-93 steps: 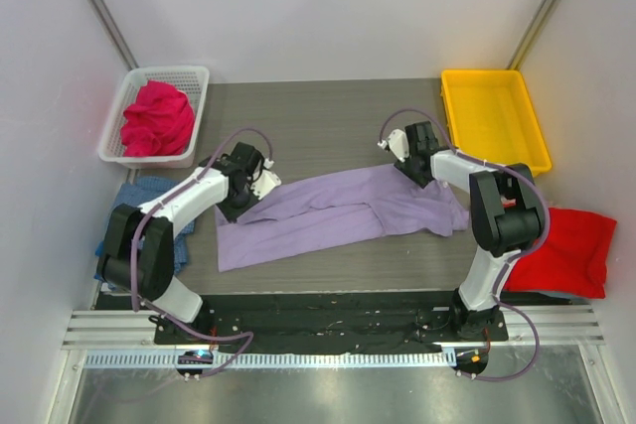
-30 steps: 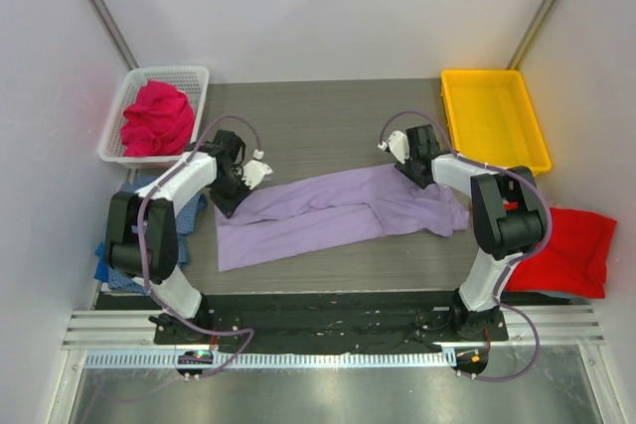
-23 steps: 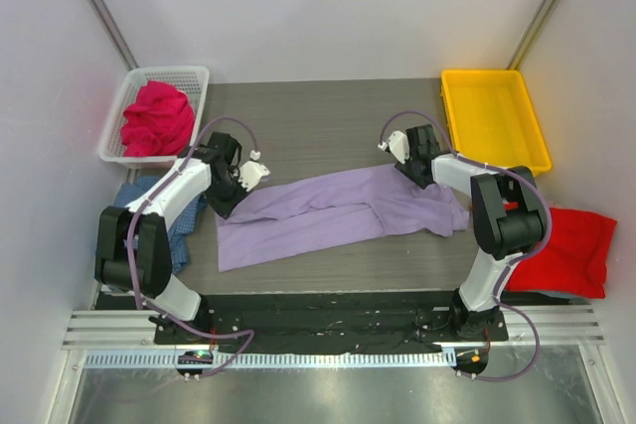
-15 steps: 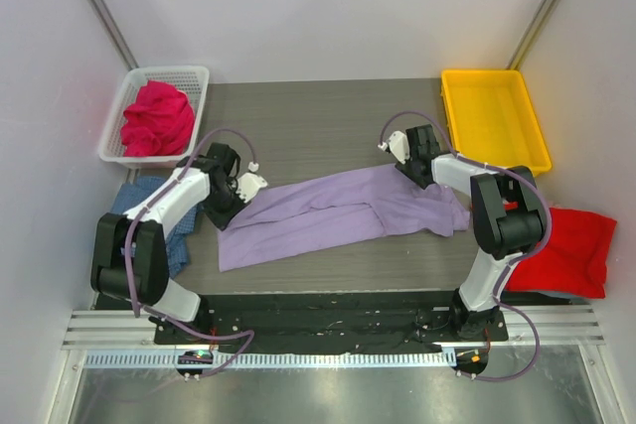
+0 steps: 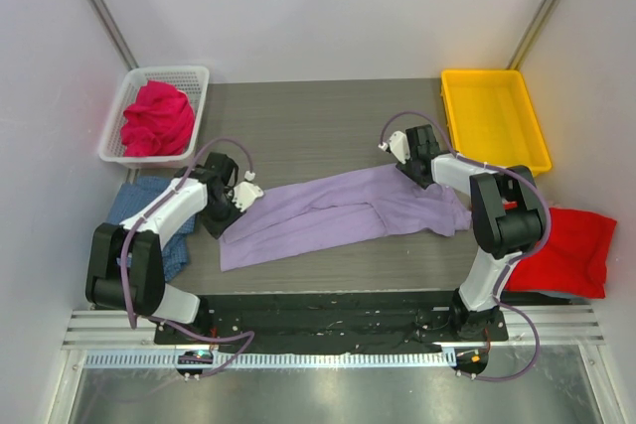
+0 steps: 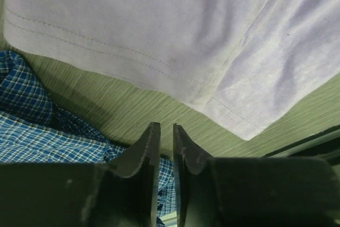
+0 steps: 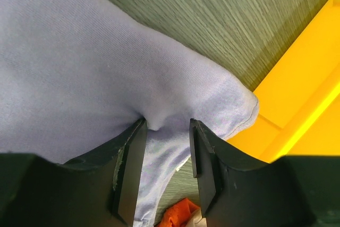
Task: Fold and stack the t-shirts
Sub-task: Fold the other side of the tshirt into a rectangle
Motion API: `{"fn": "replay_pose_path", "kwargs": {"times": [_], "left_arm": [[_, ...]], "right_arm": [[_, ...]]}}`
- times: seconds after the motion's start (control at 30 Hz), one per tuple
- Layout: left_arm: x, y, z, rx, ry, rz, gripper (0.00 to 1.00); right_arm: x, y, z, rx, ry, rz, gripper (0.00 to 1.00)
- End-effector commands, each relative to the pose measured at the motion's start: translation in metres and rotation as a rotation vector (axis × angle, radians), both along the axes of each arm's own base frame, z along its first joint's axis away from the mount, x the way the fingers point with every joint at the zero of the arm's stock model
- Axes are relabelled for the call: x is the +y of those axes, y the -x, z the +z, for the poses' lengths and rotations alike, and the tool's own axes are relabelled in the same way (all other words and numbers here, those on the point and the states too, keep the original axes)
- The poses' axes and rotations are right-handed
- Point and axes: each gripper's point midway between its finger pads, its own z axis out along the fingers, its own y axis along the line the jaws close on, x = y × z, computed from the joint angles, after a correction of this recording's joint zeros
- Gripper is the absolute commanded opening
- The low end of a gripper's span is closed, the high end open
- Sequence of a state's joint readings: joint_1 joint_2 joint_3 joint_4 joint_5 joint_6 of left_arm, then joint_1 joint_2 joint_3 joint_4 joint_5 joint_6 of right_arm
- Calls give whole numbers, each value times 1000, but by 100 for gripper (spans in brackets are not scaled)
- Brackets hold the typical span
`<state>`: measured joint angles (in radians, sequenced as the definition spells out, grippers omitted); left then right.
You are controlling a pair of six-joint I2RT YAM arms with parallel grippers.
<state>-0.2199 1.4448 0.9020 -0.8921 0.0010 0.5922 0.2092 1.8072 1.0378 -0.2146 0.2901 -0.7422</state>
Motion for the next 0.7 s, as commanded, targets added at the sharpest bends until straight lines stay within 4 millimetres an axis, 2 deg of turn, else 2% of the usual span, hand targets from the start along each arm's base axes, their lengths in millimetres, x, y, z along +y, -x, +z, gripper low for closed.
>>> {"fn": "replay_pose_path", "kwargs": {"times": [0.0, 0.1, 0.27, 0.37, 0.47, 0.5, 0.67], "left_arm": [[7, -16, 5, -90, -37, 12, 21], [3, -23, 11, -116, -15, 22, 21], [-9, -42, 36, -169, 42, 44, 24], [-27, -51, 47, -155, 126, 48, 25], [-38, -61, 52, -136, 173, 47, 26], [-40, -64, 52, -139, 180, 47, 26], [-44, -80, 43, -124, 185, 46, 28]], "right_arm": [[-20, 52, -44, 230, 60, -22, 48], [-20, 52, -43, 229, 62, -23, 48], [-20, 52, -43, 228, 59, -27, 48], [-19, 50, -39, 216, 45, -36, 50], [-15, 51, -33, 205, 26, -33, 61], [-15, 51, -31, 203, 21, -33, 71], [-8, 50, -13, 172, -27, -31, 80]]}}
